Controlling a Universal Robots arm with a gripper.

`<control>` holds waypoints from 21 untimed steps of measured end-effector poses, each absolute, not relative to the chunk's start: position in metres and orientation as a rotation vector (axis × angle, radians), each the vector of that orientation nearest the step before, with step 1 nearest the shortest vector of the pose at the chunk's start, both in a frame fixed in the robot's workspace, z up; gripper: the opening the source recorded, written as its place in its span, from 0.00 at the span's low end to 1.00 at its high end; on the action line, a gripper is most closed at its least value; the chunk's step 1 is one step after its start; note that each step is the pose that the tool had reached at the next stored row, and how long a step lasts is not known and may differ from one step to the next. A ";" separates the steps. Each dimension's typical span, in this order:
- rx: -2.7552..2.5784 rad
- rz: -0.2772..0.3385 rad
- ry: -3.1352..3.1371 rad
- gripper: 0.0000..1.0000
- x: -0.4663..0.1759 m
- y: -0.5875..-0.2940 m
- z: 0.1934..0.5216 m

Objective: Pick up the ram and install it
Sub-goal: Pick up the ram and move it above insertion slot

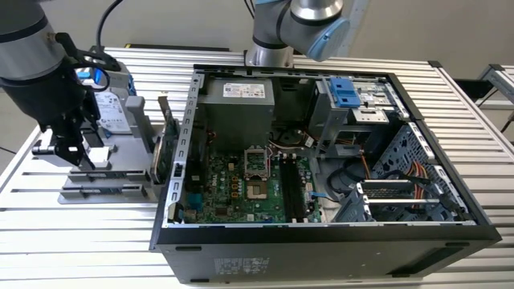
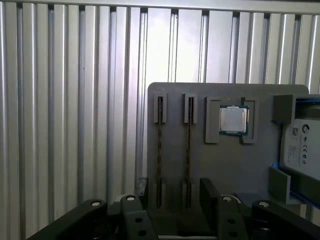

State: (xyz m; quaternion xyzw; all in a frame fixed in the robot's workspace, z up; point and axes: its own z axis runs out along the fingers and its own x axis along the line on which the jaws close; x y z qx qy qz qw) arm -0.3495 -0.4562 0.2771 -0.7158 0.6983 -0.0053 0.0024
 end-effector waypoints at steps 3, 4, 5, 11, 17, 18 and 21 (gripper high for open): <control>-2.236 -0.017 2.200 1.00 -0.349 -0.456 0.276; -2.233 -0.018 2.204 1.00 -0.349 -0.456 0.275; -2.230 -0.018 2.207 1.00 -0.349 -0.456 0.274; -2.215 -0.019 2.223 1.00 -0.349 -0.456 0.270; -2.205 -0.019 2.234 1.00 -0.350 -0.456 0.267; -2.202 -0.019 2.237 1.00 -0.350 -0.456 0.265; -2.199 -0.020 2.240 1.00 -0.349 -0.456 0.263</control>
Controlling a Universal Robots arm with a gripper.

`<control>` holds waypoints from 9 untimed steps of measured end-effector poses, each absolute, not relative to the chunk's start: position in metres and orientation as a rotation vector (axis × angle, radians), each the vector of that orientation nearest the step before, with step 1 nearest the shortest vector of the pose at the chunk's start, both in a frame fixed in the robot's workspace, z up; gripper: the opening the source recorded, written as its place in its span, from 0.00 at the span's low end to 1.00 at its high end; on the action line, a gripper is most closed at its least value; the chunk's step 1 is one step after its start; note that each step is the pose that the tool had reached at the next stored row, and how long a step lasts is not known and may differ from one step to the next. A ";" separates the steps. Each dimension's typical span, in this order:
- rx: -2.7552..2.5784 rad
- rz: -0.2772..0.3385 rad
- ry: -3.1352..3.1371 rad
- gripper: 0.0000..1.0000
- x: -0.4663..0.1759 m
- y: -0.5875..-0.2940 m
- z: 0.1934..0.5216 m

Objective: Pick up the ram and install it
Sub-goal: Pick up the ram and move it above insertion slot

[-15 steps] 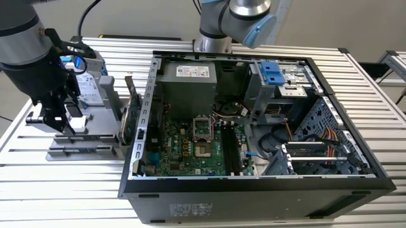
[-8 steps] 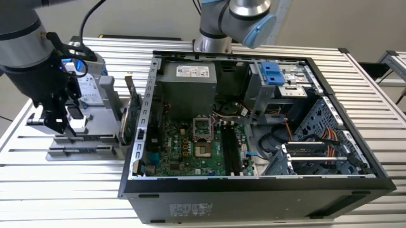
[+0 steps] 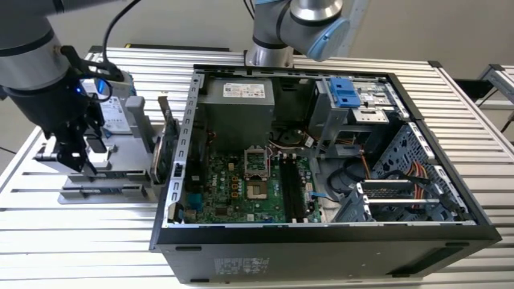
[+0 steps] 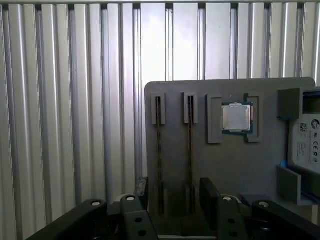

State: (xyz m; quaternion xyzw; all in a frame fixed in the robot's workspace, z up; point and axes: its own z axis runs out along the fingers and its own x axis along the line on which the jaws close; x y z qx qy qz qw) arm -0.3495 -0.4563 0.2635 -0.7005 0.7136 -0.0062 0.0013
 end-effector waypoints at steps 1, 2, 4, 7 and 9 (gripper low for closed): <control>-2.198 -0.020 2.241 1.00 -0.350 -0.456 0.263; -2.198 -0.020 2.241 1.00 -0.349 -0.456 0.263; -2.197 -0.020 2.241 1.00 -0.349 -0.456 0.261; -2.197 -0.020 2.242 1.00 -0.349 -0.456 0.260; -2.197 -0.020 2.242 1.00 -0.349 -0.456 0.259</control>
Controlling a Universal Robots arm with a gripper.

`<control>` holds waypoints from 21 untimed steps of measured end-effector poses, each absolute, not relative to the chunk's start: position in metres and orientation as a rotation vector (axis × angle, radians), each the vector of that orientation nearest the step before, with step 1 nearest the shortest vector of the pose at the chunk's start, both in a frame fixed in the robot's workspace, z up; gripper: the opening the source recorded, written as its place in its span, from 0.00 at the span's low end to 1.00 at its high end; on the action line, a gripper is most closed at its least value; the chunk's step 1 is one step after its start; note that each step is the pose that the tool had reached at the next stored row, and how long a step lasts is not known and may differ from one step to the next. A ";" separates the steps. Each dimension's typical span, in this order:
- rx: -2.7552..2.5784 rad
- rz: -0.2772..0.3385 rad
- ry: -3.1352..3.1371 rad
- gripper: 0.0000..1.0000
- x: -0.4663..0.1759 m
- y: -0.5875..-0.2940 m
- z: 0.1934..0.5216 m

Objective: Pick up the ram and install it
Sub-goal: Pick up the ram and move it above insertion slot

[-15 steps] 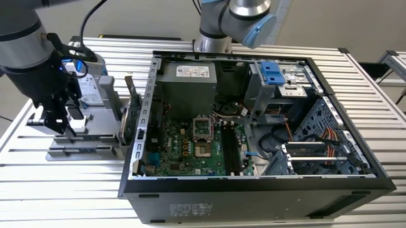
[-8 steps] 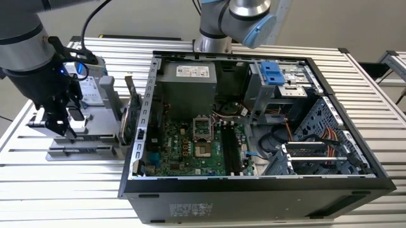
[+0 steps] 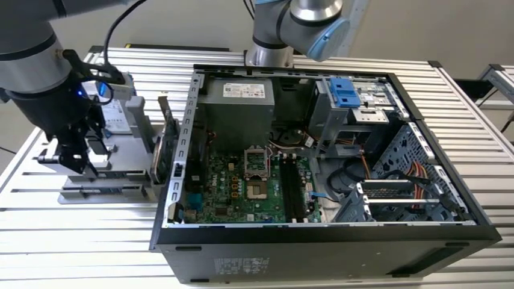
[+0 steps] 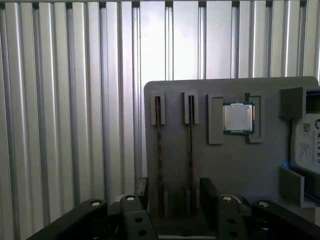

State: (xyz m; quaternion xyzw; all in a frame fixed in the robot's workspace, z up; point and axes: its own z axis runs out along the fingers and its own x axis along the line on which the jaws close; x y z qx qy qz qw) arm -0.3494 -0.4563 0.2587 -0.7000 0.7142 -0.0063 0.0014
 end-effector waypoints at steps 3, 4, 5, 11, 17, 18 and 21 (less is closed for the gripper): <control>-2.197 -0.020 2.241 1.00 -0.349 -0.456 0.257; -2.198 -0.020 2.241 1.00 -0.349 -0.456 0.256; -2.198 -0.020 2.241 1.00 -0.349 -0.456 0.256; -2.205 -0.019 2.234 1.00 -0.349 -0.456 0.252; -2.215 -0.020 2.224 1.00 -0.349 -0.456 0.249; -2.217 -0.020 2.222 1.00 -0.349 -0.456 0.249; -2.222 -0.020 2.217 1.00 -0.349 -0.456 0.247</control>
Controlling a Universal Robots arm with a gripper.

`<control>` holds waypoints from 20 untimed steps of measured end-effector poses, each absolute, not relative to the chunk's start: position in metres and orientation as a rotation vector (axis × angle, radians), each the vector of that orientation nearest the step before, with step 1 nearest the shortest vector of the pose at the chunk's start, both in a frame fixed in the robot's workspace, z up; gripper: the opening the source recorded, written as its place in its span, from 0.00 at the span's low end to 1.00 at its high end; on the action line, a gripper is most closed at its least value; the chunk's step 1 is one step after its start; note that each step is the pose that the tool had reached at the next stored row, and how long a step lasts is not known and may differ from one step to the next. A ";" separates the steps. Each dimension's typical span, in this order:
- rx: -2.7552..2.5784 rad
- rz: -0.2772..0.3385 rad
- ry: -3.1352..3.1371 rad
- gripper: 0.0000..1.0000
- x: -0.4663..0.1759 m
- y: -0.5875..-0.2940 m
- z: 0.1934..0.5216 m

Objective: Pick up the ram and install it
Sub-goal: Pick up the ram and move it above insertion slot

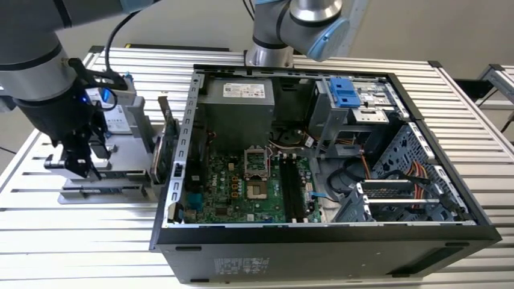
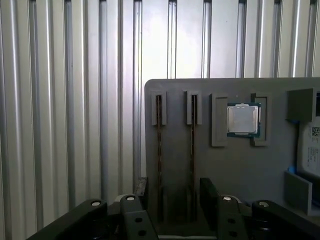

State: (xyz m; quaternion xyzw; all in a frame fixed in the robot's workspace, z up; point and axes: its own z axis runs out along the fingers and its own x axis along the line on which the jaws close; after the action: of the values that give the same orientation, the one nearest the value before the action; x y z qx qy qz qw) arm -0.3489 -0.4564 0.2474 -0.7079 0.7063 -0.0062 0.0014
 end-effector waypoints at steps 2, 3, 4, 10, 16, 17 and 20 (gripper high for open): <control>-2.226 -0.020 2.213 1.00 -0.349 -0.457 0.247; -2.227 -0.020 2.211 1.00 -0.349 -0.457 0.246; -2.229 -0.020 2.210 1.00 -0.348 -0.457 0.246; -2.235 -0.020 2.204 1.00 -0.348 -0.458 0.242; -2.236 -0.020 2.202 1.00 -0.348 -0.460 0.237; -2.236 -0.020 2.202 1.00 -0.348 -0.461 0.237; -2.236 -0.020 2.202 1.00 -0.348 -0.461 0.236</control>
State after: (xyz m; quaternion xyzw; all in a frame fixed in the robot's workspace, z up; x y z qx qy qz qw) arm -0.3477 -0.4612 0.2355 -0.7125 0.7017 -0.0062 0.0014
